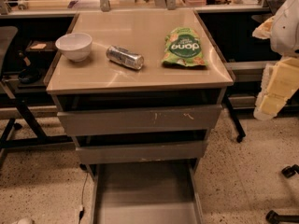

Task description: Place green rice chip bag into bottom drawer

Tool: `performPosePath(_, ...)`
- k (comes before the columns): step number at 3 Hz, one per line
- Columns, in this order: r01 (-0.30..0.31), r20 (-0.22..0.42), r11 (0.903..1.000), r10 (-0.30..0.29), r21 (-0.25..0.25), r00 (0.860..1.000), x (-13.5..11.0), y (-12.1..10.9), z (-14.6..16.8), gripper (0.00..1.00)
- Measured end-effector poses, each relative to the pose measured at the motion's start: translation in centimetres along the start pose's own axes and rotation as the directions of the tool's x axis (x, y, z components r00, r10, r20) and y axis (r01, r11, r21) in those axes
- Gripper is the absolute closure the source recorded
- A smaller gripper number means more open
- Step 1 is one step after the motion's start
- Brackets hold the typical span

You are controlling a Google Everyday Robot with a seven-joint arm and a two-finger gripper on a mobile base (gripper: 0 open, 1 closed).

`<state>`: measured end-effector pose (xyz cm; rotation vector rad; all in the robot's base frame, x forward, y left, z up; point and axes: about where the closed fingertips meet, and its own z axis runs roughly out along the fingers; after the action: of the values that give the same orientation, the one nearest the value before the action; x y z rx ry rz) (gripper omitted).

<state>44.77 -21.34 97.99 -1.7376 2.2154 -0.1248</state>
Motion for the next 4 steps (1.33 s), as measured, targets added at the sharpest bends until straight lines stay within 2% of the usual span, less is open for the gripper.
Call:
performPosePath(1,0.051,-0.014,0.9983,-0.05,0.028,0.999,-2.6,-3.9,1.0,0.0)
performPosePath(2,0.095,-0.037,0.9944,-0.093,0.046,0.995,-5.5,-8.7,2.4,0.0)
performPosePath(3,0.111,-0.051,0.9901,-0.107,0.086,0.993,-8.2,-14.3,3.8,0.0)
performPosePath(4,0.111,-0.051,0.9901,-0.107,0.086,0.993,-8.2,-14.3,3.9,0.0)
